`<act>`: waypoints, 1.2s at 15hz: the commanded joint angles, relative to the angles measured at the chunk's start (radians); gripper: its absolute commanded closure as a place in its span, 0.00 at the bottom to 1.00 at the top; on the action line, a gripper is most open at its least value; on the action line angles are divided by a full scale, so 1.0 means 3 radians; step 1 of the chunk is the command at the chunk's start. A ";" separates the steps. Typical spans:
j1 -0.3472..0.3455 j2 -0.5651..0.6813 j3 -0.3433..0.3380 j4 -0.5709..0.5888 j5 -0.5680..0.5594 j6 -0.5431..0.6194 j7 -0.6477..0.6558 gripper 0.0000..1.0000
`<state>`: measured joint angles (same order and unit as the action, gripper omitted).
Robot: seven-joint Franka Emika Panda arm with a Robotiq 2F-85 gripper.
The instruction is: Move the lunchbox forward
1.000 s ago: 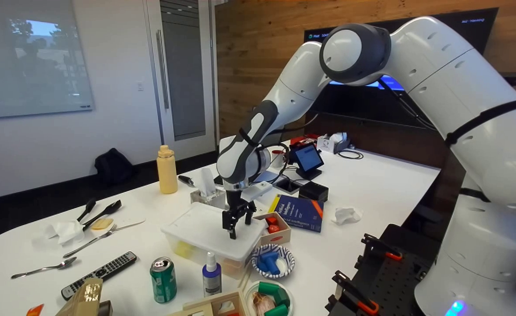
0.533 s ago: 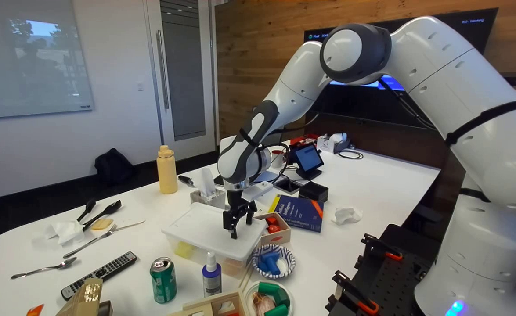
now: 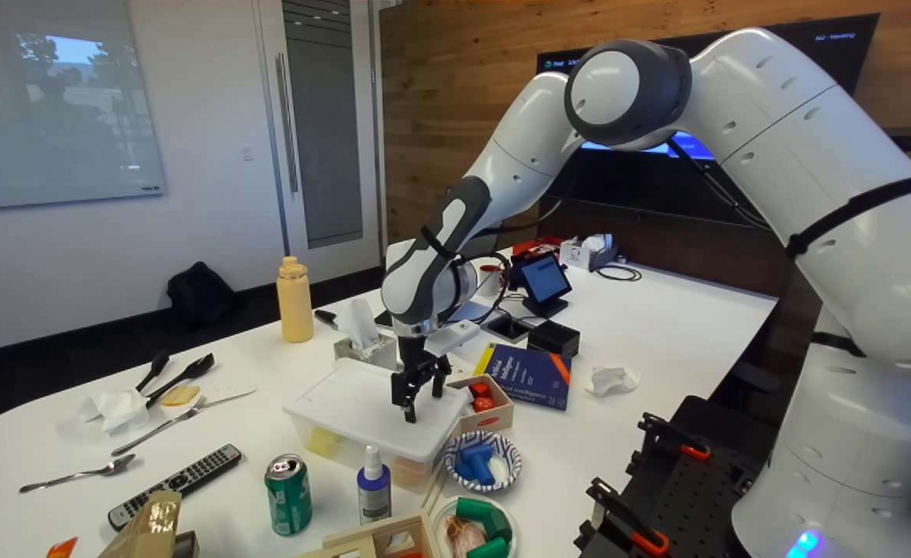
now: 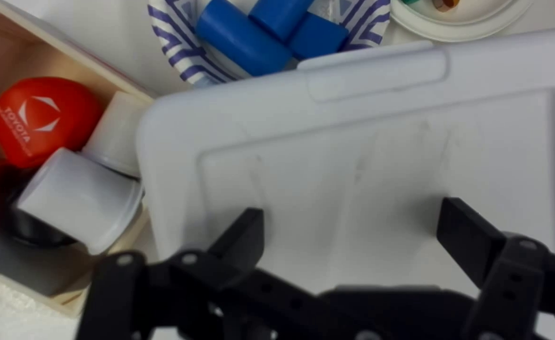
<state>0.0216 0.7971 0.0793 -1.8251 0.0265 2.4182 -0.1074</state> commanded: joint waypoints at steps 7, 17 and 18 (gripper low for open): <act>0.0046 -0.0244 -0.0022 -0.0080 -0.0088 -0.0032 0.0013 0.00; -0.0046 -0.0927 -0.0025 -0.0059 -0.0134 -0.0312 -0.0149 0.00; -0.0007 -0.0803 -0.0048 0.0020 -0.0144 -0.0233 -0.0063 0.00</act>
<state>0.0166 0.5557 0.0678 -1.8208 -0.0188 2.3501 -0.1258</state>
